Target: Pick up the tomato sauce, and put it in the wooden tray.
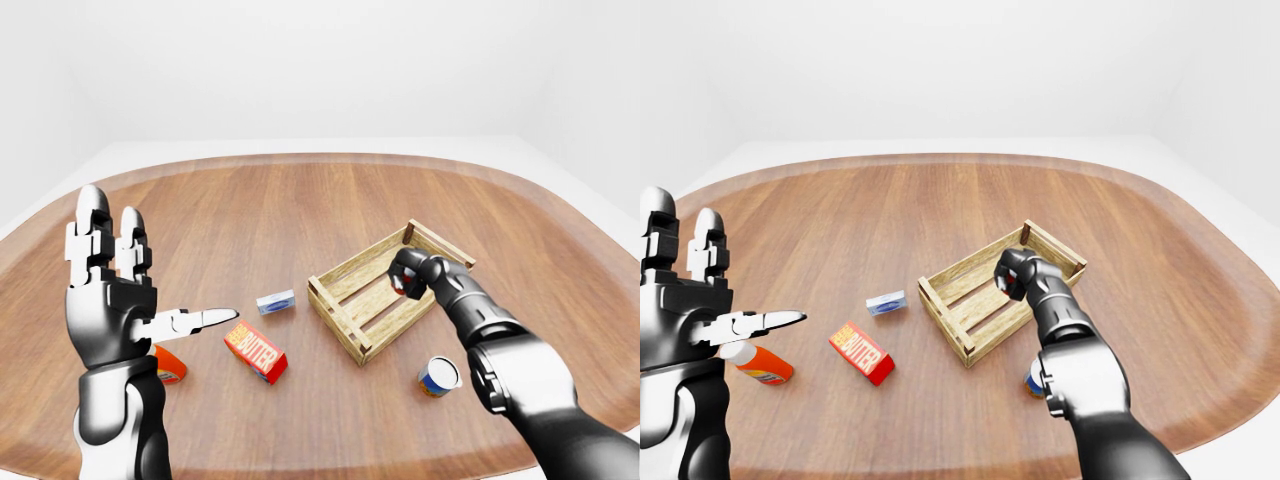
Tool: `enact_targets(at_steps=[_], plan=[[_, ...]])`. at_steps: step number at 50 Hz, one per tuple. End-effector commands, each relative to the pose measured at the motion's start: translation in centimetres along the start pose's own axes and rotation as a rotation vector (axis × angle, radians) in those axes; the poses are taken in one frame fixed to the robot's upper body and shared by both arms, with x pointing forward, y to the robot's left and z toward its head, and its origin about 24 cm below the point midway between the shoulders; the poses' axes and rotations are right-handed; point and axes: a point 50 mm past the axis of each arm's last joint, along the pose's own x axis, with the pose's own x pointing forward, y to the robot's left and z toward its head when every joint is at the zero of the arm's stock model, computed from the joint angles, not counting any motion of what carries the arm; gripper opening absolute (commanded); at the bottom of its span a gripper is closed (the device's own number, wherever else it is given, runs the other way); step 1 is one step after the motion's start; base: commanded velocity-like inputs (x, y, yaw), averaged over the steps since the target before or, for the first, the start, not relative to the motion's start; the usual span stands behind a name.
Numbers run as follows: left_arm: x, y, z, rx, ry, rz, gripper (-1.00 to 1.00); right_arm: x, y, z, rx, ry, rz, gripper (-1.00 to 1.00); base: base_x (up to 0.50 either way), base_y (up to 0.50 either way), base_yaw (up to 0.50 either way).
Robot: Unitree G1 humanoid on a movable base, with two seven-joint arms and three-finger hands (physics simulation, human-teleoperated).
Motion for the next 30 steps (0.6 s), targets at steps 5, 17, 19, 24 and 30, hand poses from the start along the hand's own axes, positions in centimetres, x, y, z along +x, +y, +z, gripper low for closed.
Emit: enact_targets(at_steps=[5, 17, 19, 24, 30], plan=[[0.0, 0.0, 0.1, 0.0, -0.006, -0.001, 1.0, 0.0, -0.7, 0.7, -0.046, 0.051, -0.02, -1.0, 0.0, 0.0, 0.0], [0.0, -0.1, 0.0, -0.002, 0.001, -0.002, 1.0, 0.2, -0.1, 1.5, -0.072, 0.044, -0.006, -1.0, 0.0, 0.0, 0.0], [0.0, -0.1, 0.0, -0.002, -0.001, -0.003, 1.0, 0.2, 0.1, 1.6, -0.071, 0.043, -0.003, -1.0, 0.0, 0.0, 0.0], [0.0, -0.1, 0.1, -0.003, -0.004, -0.003, 1.0, 0.2, 0.2, 1.7, -0.072, 0.046, 0.001, -1.0, 0.0, 0.0, 0.0], [0.0, -0.1, 0.1, -0.003, -0.006, -0.002, 1.0, 0.3, 0.3, 2.0, -0.076, 0.047, 0.005, -1.0, 0.0, 0.0, 0.0]])
